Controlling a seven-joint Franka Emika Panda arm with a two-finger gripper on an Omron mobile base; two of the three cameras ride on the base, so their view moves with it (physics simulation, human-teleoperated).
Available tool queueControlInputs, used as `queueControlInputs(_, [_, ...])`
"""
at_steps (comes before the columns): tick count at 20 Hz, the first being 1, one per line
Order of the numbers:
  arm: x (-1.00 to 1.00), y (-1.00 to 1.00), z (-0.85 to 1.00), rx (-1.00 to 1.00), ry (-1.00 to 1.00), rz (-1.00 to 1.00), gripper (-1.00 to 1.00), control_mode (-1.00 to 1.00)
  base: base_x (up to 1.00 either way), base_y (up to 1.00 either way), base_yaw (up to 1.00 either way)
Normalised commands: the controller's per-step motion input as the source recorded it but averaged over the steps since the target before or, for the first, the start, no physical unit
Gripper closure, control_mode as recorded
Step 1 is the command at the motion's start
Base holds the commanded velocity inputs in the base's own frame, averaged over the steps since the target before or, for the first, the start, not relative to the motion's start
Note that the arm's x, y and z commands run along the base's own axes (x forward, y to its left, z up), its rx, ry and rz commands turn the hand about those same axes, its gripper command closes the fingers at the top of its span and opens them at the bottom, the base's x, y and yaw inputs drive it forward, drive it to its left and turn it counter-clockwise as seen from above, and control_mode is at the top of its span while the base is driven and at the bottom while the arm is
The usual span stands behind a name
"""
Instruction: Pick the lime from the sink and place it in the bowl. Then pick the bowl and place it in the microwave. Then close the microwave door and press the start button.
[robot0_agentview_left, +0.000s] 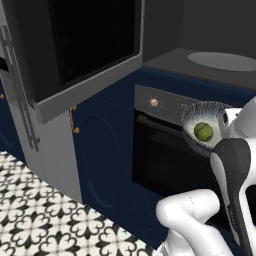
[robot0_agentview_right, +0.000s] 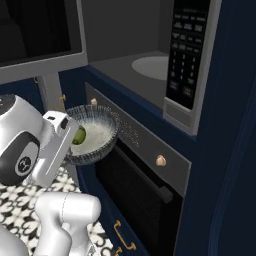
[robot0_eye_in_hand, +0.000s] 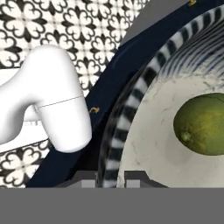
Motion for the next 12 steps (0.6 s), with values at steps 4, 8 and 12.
queueControlInputs(4, [-0.3, 0.23, 0.57, 0.0, -0.35, -0.07, 1.0, -1.0, 0.0, 0.0, 0.0])
queueControlInputs(8, [-0.11, 0.02, 1.0, -0.01, 0.0, -0.05, 1.0, -1.0, 0.0, 0.0, 0.0])
queueControlInputs(12, [0.26, -0.01, 0.73, -0.04, -0.19, -0.14, 1.0, -1.0, 0.0, 0.0, 0.0])
